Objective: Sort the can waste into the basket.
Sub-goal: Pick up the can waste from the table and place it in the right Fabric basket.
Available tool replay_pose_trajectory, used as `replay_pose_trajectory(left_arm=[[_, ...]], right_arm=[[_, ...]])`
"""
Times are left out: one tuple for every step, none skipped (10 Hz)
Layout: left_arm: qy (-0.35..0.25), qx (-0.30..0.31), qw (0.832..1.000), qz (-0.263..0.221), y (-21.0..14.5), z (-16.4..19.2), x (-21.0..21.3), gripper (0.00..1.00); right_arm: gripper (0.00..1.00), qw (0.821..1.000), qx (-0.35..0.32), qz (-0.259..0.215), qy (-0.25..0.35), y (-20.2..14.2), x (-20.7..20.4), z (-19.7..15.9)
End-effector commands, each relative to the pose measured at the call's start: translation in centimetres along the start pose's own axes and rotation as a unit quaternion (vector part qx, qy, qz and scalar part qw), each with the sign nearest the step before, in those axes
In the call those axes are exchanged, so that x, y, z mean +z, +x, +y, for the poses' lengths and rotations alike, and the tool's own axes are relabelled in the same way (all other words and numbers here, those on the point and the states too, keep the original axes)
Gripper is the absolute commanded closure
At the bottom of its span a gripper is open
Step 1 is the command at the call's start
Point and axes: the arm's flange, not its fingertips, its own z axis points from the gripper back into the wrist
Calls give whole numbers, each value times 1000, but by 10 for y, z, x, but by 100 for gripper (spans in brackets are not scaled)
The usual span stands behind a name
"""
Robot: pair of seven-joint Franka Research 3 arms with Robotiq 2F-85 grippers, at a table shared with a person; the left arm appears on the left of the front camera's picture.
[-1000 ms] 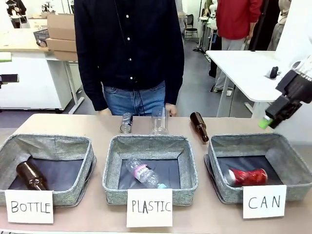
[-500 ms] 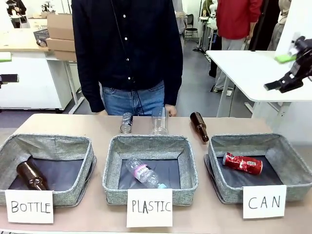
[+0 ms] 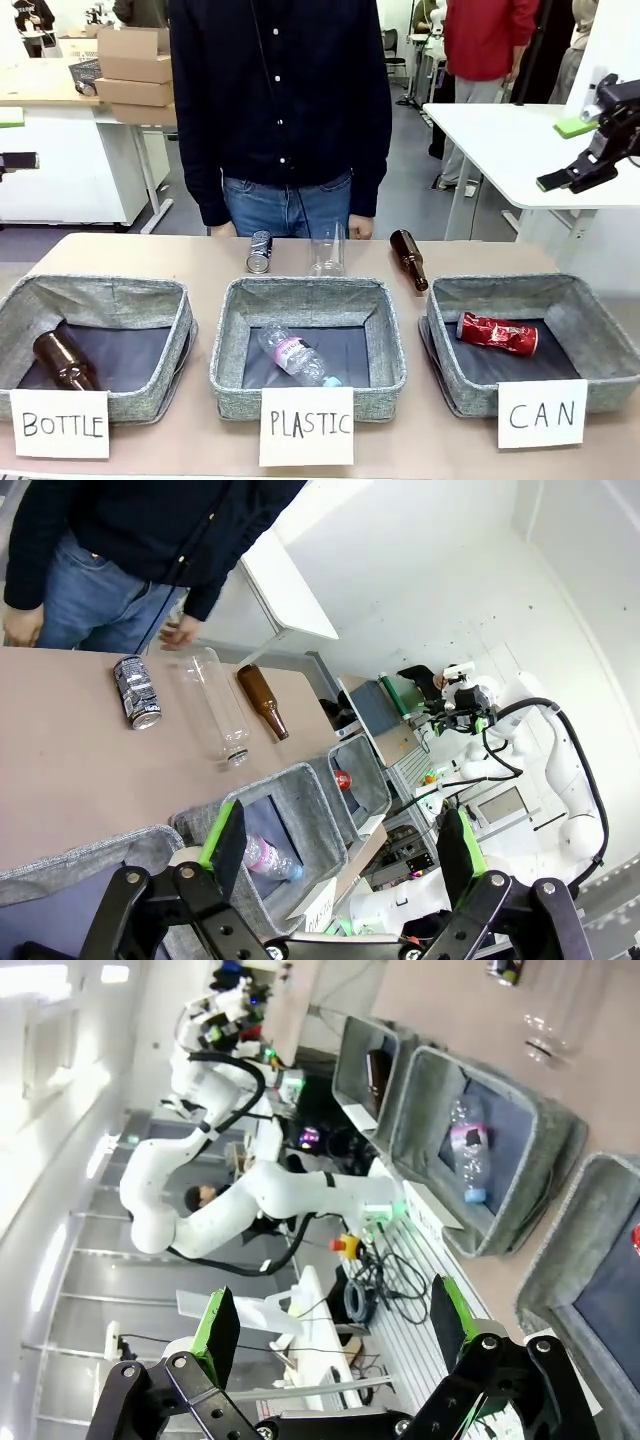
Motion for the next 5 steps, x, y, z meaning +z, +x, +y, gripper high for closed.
replay_pose_trajectory(left_arm=[[-9, -11, 1000, -8, 1, 0, -3, 0], [-9, -11, 1000, -8, 1, 0, -3, 0], [-9, -11, 1000, -8, 1, 0, -3, 0], [-9, -11, 1000, -8, 1, 0, -3, 0], [-9, -11, 1000, -8, 1, 0, -3, 0]], right_arm=[[0, 1000, 11, -6, -10, -5, 2, -3], [0, 1000, 11, -6, -10, -5, 2, -3], [0, 1000, 11, -6, -10, -5, 2, -3], [0, 1000, 11, -6, -10, -5, 2, -3], [0, 1000, 11, -6, -10, -5, 2, -3]])
